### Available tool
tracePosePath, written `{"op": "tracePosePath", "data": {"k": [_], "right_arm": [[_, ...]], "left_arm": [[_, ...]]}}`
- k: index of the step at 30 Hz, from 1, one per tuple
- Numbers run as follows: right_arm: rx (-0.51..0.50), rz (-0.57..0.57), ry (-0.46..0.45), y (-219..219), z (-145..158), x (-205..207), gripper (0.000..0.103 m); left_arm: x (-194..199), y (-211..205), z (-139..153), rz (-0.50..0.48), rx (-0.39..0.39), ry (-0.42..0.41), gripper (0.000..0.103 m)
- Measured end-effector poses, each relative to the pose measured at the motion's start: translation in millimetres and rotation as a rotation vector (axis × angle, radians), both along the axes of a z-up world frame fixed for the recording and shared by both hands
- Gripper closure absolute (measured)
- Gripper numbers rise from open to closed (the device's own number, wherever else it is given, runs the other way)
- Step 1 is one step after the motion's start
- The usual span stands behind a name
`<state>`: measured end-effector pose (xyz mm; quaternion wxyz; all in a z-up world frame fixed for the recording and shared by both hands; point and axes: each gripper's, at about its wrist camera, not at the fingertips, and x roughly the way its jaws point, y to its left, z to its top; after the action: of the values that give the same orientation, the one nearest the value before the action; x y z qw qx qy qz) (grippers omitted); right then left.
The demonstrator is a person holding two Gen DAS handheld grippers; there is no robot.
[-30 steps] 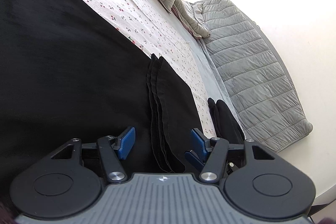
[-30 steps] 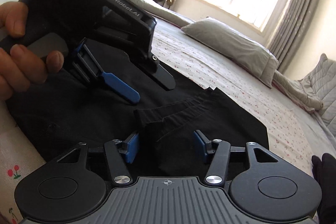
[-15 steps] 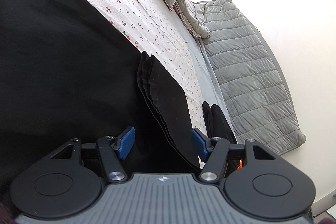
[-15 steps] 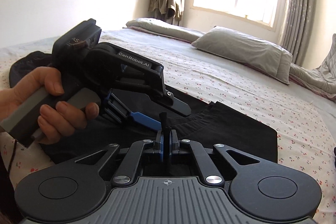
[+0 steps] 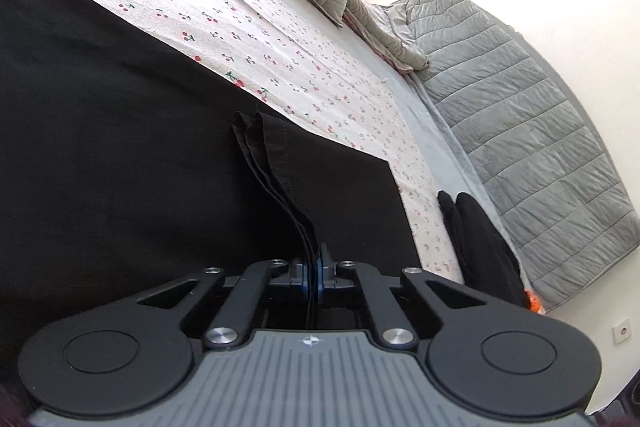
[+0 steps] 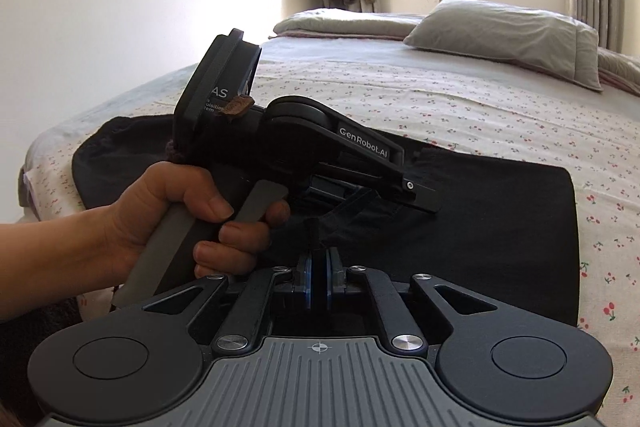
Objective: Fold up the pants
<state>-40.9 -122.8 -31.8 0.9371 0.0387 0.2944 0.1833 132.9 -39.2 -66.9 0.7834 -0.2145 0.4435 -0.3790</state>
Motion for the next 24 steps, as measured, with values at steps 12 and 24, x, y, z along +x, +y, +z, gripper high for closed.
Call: {"op": "tracePosePath", "data": {"k": [12, 24], "right_arm": [[0.055, -0.189, 0.034, -38, 9, 13, 0.042], [0.065, -0.239, 0.171, -25, -8, 48, 0.033]], "left_arm": [[-28, 13, 33, 0.01, 0.309, -0.254, 0.099], [-22, 76, 47, 0.137, 0.423, -0.283, 0.099]]}}
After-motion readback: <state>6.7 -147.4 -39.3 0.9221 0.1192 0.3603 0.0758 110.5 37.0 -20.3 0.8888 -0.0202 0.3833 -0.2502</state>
